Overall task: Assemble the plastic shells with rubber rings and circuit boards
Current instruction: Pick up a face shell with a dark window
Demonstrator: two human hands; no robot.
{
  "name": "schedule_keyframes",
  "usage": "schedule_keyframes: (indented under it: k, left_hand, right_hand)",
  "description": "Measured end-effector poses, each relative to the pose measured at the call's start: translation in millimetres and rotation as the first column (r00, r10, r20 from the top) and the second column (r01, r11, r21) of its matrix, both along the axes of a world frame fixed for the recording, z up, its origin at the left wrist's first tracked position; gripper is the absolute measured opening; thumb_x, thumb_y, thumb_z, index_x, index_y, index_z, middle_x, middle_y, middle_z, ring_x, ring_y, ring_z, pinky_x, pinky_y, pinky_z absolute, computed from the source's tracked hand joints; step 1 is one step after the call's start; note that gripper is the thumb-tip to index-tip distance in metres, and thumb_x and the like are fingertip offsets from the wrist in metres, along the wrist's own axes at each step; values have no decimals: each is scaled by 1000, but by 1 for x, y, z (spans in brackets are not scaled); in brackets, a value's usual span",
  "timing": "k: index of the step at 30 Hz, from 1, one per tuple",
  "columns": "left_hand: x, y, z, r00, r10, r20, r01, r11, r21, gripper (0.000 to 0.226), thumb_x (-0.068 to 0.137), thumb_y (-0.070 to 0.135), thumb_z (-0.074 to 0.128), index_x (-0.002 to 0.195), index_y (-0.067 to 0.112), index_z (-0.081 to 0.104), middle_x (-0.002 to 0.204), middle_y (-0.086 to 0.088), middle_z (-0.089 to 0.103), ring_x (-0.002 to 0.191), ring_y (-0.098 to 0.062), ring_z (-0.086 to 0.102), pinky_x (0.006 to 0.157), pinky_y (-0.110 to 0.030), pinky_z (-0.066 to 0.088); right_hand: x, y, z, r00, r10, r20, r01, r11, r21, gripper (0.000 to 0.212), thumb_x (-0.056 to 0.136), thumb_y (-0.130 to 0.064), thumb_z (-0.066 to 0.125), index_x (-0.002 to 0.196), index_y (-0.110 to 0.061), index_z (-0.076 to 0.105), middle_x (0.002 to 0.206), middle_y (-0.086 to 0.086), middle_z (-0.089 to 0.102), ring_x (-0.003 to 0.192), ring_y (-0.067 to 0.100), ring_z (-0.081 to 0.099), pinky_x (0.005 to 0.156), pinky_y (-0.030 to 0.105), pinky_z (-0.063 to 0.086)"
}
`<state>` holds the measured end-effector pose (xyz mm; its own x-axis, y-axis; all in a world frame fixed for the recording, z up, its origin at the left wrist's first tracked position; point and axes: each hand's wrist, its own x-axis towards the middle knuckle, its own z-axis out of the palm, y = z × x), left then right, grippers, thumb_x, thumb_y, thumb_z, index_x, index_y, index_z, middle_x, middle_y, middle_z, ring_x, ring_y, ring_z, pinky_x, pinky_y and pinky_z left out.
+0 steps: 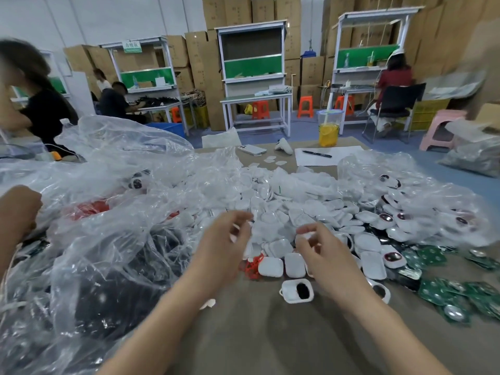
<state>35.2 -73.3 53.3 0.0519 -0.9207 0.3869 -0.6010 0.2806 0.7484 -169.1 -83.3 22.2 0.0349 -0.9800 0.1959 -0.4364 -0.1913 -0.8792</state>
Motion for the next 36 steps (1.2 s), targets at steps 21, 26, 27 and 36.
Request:
schedule_keyframes:
  k: [21, 26, 27, 36]
  left_hand:
    - [132, -208, 51, 859, 328, 393, -419, 891, 172, 28, 101, 20, 48, 120, 19, 69, 117, -6, 67, 102, -27, 61, 96, -39, 47]
    - [113, -226, 42, 893, 243, 378, -352, 901, 252, 27, 102, 15, 52, 122, 8, 69, 124, -12, 66, 107, -25, 56, 100, -37, 42]
    - [109, -225, 41, 898, 226, 377, -337, 905, 260, 27, 101, 14, 53, 122, 7, 69, 125, -12, 66, 110, -27, 58, 103, -38, 43]
    - [85, -188, 70, 935, 221, 277, -238, 971, 29, 26, 103, 22, 49, 121, 18, 68, 108, 2, 62, 83, -8, 54, 79, -25, 41]
  right_hand:
    - [46, -181, 31, 915, 5, -403, -88, 978, -190, 23, 101, -29, 45, 115, -28, 63, 113, -4, 62, 110, 20, 48, 96, 39, 43]
    - [35, -186, 25, 862, -18, -507, -52, 991, -123, 28, 102, -33, 42, 123, -29, 61, 128, -2, 57, 119, 24, 45, 101, 41, 40]
    - [34, -186, 25, 856, -11, -517, -52, 993, -107, 29, 102, -33, 42, 124, -29, 60, 130, -2, 56, 120, 24, 45, 101, 40, 39]
    - [37, -173, 40, 864, 91, -496, -158, 983, -94, 41, 102, -31, 46, 143, -26, 43, 135, 5, 55, 112, 29, 54, 97, 42, 45]
